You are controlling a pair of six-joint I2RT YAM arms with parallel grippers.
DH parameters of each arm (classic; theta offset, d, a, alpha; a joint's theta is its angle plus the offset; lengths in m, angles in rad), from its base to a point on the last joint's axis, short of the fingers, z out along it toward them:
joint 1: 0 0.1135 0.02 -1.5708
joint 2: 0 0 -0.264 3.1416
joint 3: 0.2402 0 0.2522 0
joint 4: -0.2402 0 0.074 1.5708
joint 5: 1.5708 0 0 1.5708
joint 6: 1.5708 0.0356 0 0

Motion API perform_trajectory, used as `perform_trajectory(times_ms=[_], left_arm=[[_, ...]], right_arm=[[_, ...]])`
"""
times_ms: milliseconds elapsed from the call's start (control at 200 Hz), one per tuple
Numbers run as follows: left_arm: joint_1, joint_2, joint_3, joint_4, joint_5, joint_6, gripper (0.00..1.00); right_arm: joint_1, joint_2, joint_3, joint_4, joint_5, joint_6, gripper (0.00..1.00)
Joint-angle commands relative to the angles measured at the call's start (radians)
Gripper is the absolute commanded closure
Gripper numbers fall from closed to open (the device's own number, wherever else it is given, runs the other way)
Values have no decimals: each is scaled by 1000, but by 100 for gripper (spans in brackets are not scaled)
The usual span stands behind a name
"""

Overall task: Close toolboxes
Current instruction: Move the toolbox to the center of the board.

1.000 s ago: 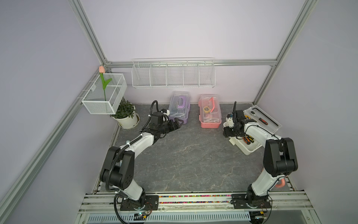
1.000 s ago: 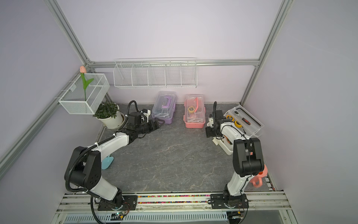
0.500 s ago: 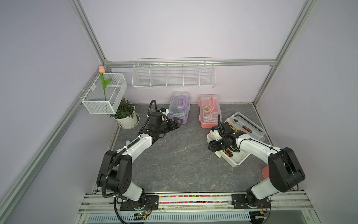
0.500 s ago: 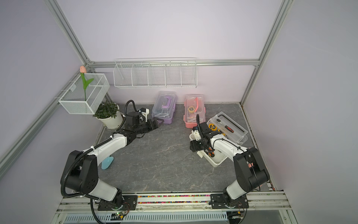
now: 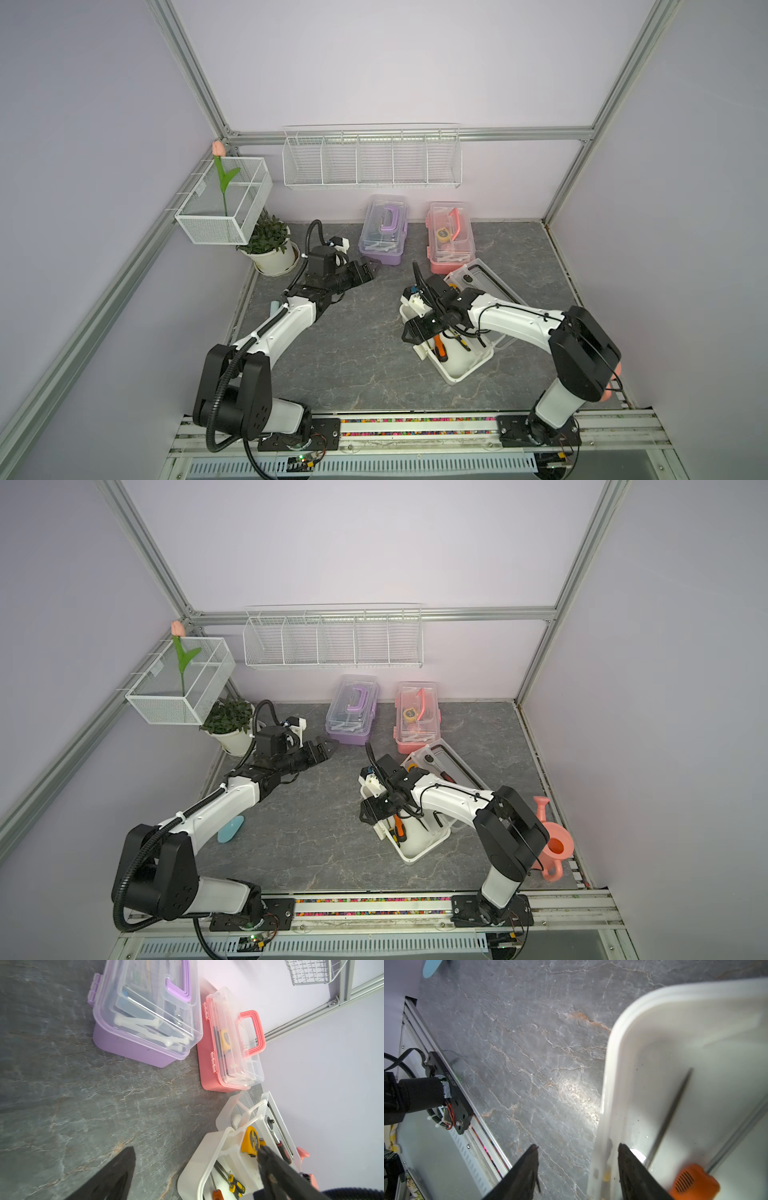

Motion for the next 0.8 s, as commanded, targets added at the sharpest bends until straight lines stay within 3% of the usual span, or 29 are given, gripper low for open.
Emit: perform_trajectory(times_ms=[0,170,325,455,525,725,795], left_arm=[[2,-11,-9,-62,-12,56,6],[-13,49,8,-57,25,87,7],[-133,149,105,-111,0,172,9],[-197,241,155,-64,39,157,9],[-206,293,179,-34,62,147,9],[-220,438,292,36,150,96,10],[-229,482,345,38,160,92,10]], right_arm=[[-27,-99,20,-19,56,33,37],[-116,-317,-25,-87,170,76,36],[-225,-560,-91,-203,347,175,38],[-307,-744,-122,-349,465,242,40],[-347,-820,-142,-444,495,282,48],[-383,-1031,-213,-666,629,394,90],[-387,-1082,-269,-690,665,422,93]])
